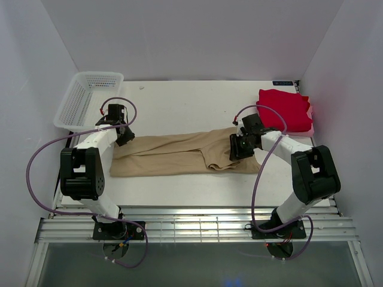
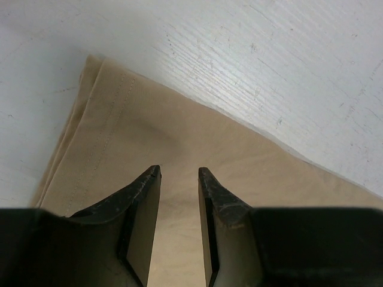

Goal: Fold and stack the t-shirts
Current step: Fold the tshirt

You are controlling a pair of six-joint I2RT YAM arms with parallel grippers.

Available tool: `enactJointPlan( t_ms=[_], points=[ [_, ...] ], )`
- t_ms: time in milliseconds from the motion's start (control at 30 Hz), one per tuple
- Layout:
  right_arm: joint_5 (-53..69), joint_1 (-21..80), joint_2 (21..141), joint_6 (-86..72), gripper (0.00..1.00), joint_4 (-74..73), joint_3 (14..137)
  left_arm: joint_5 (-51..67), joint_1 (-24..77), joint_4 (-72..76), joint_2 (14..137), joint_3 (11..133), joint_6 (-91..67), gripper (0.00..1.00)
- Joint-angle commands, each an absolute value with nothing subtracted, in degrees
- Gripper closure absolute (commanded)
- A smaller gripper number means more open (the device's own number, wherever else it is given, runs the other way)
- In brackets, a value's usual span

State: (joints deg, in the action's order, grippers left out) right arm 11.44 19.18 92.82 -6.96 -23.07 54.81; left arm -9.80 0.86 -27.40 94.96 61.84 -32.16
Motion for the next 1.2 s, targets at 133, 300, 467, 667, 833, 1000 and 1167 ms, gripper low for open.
enactJointPlan(
  t_ms=[133, 300, 467, 667, 833, 1000, 1167],
  points=[
    [11.5, 21.8, 87.2, -8.9, 0.54, -26.8, 52.8, -10.3, 0.6, -27.3, 93.8, 62.0, -32.3, 0.58],
    [12.0, 22.8, 85.2, -10.3, 0.55, -27.4, 50.9, -10.2, 0.6, -27.4, 93.9, 61.7, -33.0, 0.58],
    [11.6, 23.9, 84.8, -10.7, 0.56, -26.8, 48.3, -10.6, 0.6, -27.6, 93.5, 61.7, -33.0, 0.59],
    [10.0, 24.3, 85.4, -11.2, 0.77, -25.1, 46.5, -11.0, 0.6, -27.8, 92.7, 61.8, -32.7, 0.59],
    [8.4, 26.4, 83.7, -11.5, 0.86, -27.4, 47.4, -11.2, 0.6, -28.1, 92.3, 61.5, -32.6, 0.60],
    [5.6, 27.9, 79.8, -12.9, 0.86, -30.8, 47.1, -11.0, 0.6, -28.1, 92.2, 61.2, -32.8, 0.60],
    [3.8, 28.0, 78.1, -13.7, 0.80, -32.1, 45.5, -11.0, 0.6, -28.0, 93.1, 61.0, -32.5, 0.60]
  ],
)
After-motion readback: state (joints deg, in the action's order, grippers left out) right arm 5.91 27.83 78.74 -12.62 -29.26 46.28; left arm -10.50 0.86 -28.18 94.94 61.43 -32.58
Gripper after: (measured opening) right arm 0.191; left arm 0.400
